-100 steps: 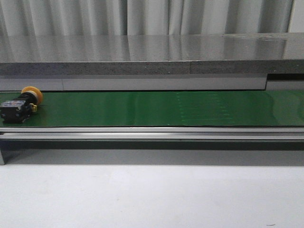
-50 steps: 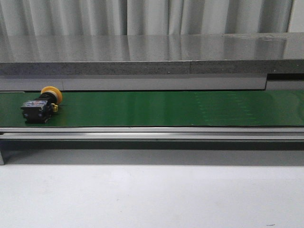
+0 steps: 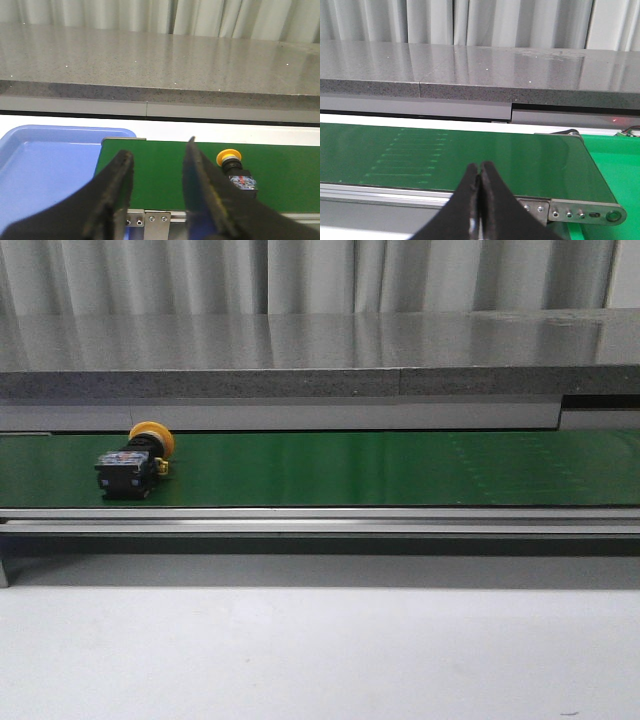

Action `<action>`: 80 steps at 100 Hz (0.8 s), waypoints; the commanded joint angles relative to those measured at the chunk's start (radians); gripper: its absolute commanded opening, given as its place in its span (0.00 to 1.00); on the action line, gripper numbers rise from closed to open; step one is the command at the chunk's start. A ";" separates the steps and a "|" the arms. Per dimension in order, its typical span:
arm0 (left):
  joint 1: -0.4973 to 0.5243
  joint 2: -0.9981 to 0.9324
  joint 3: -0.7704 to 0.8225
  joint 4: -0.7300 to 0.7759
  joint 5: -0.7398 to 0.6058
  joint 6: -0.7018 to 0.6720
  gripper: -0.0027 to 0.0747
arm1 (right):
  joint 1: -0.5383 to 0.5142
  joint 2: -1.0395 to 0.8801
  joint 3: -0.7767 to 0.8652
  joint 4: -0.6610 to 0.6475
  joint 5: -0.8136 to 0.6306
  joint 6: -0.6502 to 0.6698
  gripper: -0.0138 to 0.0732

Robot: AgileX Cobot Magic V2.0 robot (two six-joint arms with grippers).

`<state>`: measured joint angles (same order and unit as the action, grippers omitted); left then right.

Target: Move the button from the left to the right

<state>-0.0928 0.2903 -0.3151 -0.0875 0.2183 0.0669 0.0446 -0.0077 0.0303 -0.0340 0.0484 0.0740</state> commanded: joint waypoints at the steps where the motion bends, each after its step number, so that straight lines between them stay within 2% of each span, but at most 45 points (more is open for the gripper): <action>1: -0.008 0.006 -0.027 -0.011 -0.069 -0.005 0.14 | 0.000 -0.019 -0.001 -0.003 -0.073 -0.004 0.08; 9: -0.008 0.006 -0.027 -0.011 -0.069 -0.005 0.04 | 0.000 -0.019 -0.001 -0.003 -0.073 -0.004 0.08; 80: -0.008 0.006 -0.027 -0.011 -0.069 -0.005 0.04 | 0.000 -0.019 -0.004 -0.003 -0.104 -0.004 0.08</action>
<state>-0.0928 0.2903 -0.3151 -0.0875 0.2183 0.0669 0.0446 -0.0077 0.0303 -0.0340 0.0359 0.0740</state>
